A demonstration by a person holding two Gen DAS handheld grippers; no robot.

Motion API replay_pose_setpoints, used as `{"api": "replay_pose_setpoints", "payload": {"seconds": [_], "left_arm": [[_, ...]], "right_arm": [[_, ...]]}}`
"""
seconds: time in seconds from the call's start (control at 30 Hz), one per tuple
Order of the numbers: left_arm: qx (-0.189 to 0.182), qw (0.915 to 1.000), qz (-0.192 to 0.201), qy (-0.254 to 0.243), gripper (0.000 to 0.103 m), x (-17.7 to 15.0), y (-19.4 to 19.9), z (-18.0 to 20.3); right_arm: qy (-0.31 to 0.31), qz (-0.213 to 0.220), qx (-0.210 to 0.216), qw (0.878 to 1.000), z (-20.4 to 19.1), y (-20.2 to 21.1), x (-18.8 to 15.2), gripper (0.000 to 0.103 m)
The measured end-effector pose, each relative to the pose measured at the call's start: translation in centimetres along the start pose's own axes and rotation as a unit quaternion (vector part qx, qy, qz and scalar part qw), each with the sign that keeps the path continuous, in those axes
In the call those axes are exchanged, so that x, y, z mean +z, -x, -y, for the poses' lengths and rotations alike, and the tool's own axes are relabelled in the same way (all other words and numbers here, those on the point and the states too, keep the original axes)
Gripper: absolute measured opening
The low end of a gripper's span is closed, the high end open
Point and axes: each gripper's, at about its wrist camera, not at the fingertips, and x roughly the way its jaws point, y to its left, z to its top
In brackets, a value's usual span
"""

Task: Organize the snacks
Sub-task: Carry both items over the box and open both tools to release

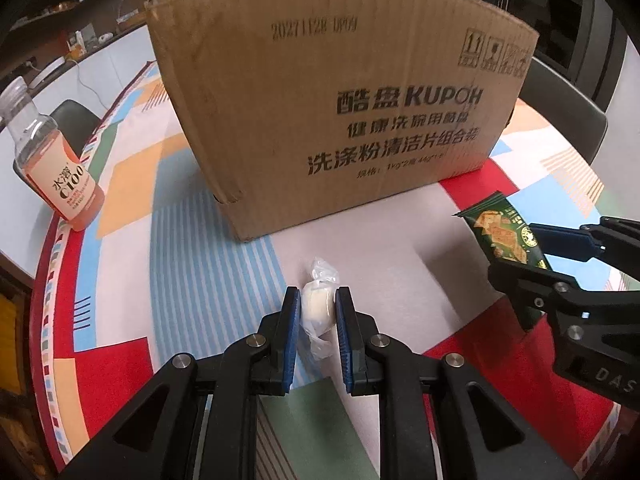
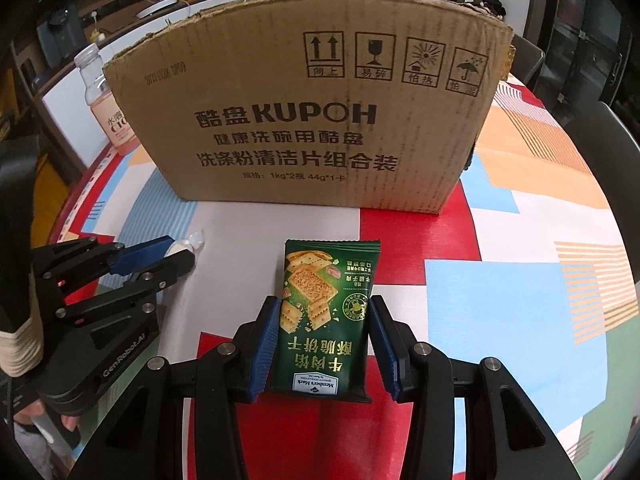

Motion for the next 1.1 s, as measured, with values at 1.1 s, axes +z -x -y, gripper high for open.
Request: {"api": "replay_pose_setpoints", "payload": {"seconds": [1.1], "left_arm": [[0.009, 0.9827, 0.184, 0.023, 0.019, 5.9, 15.0, 0.1]], "right_arm": [[0.013, 0.169, 0.001, 0.986, 0.7, 12.3, 4.9, 0.045]]}}
